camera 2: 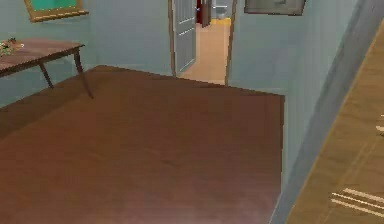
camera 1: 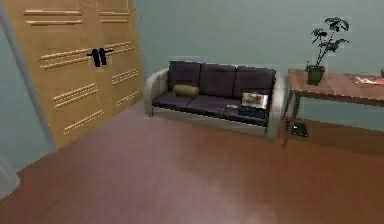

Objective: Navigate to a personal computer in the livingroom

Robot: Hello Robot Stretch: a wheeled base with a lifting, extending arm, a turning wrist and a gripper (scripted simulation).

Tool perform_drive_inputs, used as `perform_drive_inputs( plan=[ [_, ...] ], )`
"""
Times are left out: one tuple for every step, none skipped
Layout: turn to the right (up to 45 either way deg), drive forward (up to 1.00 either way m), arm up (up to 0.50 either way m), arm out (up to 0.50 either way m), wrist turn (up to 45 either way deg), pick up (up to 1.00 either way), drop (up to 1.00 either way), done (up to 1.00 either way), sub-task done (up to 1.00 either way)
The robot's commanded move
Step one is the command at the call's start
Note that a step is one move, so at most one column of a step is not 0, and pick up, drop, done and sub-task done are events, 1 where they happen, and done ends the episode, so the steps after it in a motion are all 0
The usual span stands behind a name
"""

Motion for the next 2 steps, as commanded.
perform_drive_inputs(
  plan=[
    [0.0,1.00,0.00,0.00,0.0,0.00,0.00,0.00,0.00],
    [0.0,0.75,0.00,0.00,0.0,0.00,0.00,0.00,0.00]
  ],
)
